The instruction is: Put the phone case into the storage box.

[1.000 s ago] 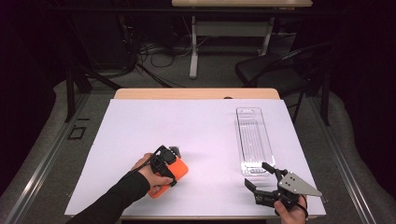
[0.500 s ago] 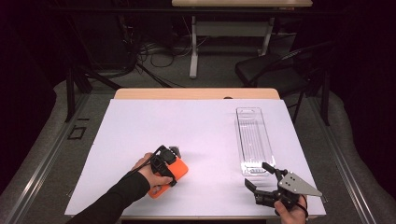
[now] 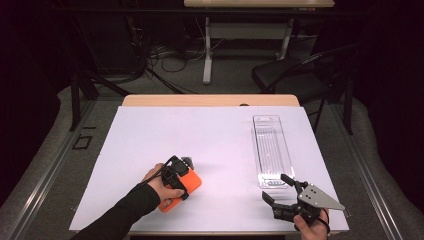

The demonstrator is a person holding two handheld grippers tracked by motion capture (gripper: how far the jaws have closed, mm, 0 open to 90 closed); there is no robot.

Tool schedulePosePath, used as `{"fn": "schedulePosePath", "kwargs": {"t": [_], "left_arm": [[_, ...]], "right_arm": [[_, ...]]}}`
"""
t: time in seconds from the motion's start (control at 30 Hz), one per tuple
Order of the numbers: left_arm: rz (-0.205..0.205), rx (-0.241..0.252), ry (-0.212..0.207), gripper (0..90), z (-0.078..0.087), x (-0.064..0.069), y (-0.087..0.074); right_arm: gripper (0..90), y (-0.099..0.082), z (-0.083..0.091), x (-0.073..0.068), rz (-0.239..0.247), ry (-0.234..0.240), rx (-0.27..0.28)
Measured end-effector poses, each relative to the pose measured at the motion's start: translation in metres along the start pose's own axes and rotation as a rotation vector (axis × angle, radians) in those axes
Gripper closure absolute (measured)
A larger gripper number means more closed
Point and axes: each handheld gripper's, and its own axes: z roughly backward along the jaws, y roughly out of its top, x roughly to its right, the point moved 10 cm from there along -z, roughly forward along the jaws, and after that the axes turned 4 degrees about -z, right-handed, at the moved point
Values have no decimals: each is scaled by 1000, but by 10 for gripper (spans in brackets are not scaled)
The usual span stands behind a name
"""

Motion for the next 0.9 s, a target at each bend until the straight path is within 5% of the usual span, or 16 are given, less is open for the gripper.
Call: {"fn": "schedulePosePath", "kwargs": {"t": [0.3,0.9], "left_arm": [[-17,-5,-38,163,5,1,1],[-43,51,-26,163,37,-18,6]], "right_arm": [[139,0,0,0,1,0,1],[139,0,-1,-1,5,0,2]]}}
